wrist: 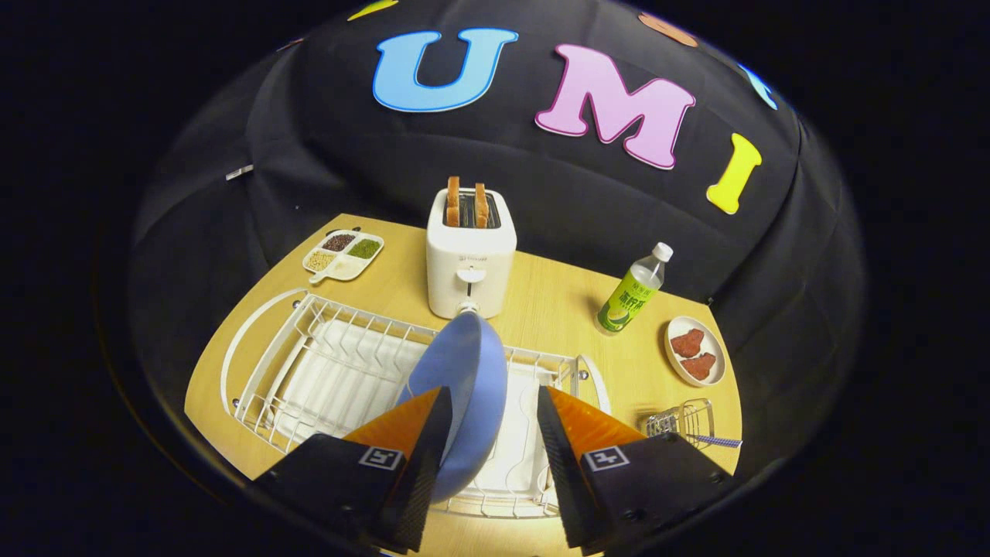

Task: Take the plate from the dish rack, then take the spoon from the basket and place it into the plate.

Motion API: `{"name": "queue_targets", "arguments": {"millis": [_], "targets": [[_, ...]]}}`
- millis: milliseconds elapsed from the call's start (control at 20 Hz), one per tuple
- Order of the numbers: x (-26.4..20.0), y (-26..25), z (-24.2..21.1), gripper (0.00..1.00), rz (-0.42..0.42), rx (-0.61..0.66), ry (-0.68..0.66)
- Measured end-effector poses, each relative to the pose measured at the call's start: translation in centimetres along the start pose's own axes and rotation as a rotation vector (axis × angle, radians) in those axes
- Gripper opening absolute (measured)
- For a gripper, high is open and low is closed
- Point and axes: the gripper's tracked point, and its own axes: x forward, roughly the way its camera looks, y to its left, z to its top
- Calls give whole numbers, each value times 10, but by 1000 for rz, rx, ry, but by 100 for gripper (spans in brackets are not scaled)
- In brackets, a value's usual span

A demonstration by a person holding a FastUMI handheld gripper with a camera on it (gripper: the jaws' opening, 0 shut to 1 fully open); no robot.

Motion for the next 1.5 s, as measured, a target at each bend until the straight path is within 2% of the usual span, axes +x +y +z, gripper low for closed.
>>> {"name": "queue_targets", "arguments": {"millis": [150,300,500,650,800,900,1050,1200,1500], "targets": [[10,15,-9,51,35,86,80],[16,19,-17,40,46,176,148],[16,15,-7,30,6,216,130],[10,15,2,29,-29,174,98],[2,3,22,27,-119,106,36],[0,4,32,27,-132,68,4],[-7,5,36,25,-86,107,-2],[-10,-12,43,23,-65,81,-48],[-47,-60,51,23,66,203,-108]]}}
